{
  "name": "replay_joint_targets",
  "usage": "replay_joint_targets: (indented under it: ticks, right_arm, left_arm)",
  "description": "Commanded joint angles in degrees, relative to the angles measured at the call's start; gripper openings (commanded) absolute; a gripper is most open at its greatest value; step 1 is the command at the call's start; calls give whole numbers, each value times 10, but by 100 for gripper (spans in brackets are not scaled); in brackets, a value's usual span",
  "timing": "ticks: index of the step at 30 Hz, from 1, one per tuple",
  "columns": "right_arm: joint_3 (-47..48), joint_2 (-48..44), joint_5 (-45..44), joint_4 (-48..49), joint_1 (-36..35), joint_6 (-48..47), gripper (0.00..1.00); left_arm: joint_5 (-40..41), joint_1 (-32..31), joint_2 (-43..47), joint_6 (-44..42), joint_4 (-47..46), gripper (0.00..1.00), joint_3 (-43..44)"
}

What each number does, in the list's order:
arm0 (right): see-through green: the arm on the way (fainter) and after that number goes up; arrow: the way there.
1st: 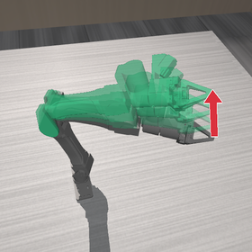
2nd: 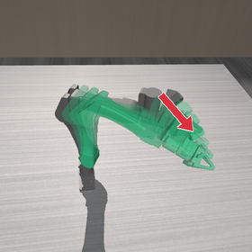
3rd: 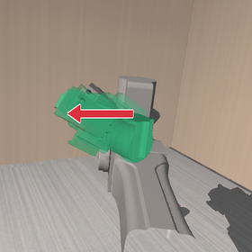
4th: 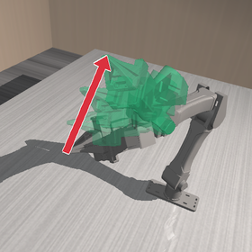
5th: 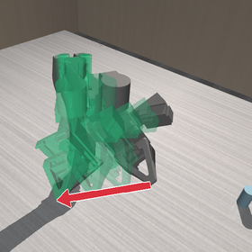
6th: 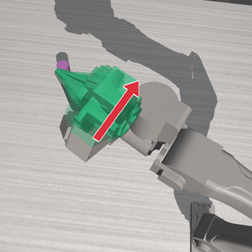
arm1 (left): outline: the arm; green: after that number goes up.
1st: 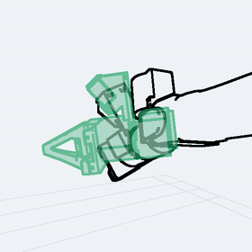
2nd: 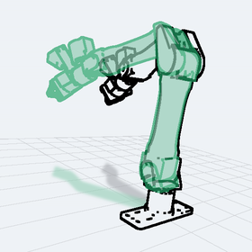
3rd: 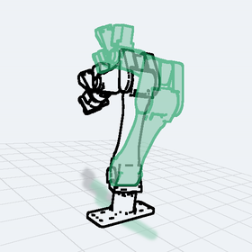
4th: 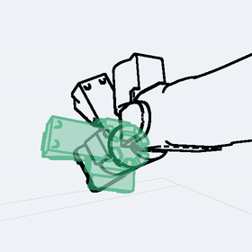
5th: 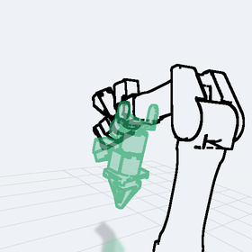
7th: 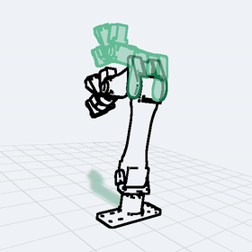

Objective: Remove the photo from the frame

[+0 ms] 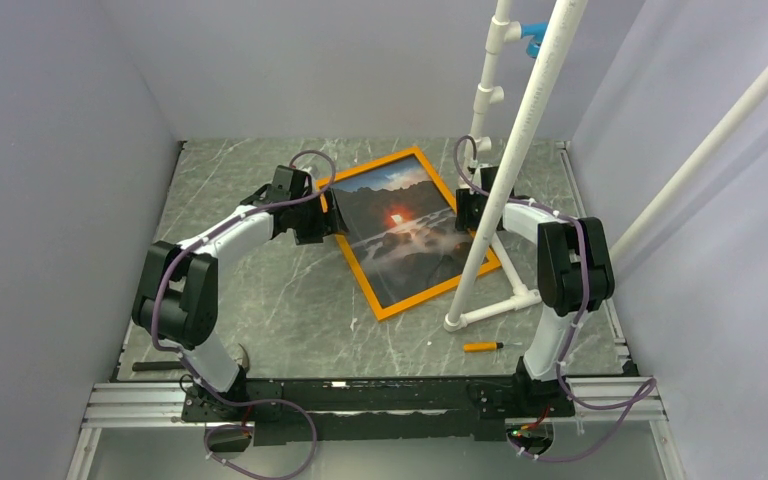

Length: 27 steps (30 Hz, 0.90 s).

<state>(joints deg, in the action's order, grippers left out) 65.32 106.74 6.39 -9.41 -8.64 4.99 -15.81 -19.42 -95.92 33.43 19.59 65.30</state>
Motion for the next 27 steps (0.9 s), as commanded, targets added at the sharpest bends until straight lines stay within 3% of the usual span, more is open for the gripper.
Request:
replay_joint_targets:
  ticks: [1,5,11,16,21,27]
  right_arm:
    - [29,15,37,-6,2,-28,50]
    - [44,29,68,-18,1,-34,36]
    - [44,33,100,-15,-2,-42,23]
    - [46,27,121,-8,-16,-39,0]
    - [47,15,102,-6,-40,-26,0]
    - [19,-29,127,32,-59,-9,0]
  left_arm:
    - [-11,1,20,-30,-3,78,29]
    - [-6,2,20,-40,7,78,39]
    - [1,2,27,-63,19,77,50]
    - [-19,2,32,-76,18,75,64]
    - [-25,2,24,-32,25,71,80]
    - [-34,-11,-51,102,62,63,157]
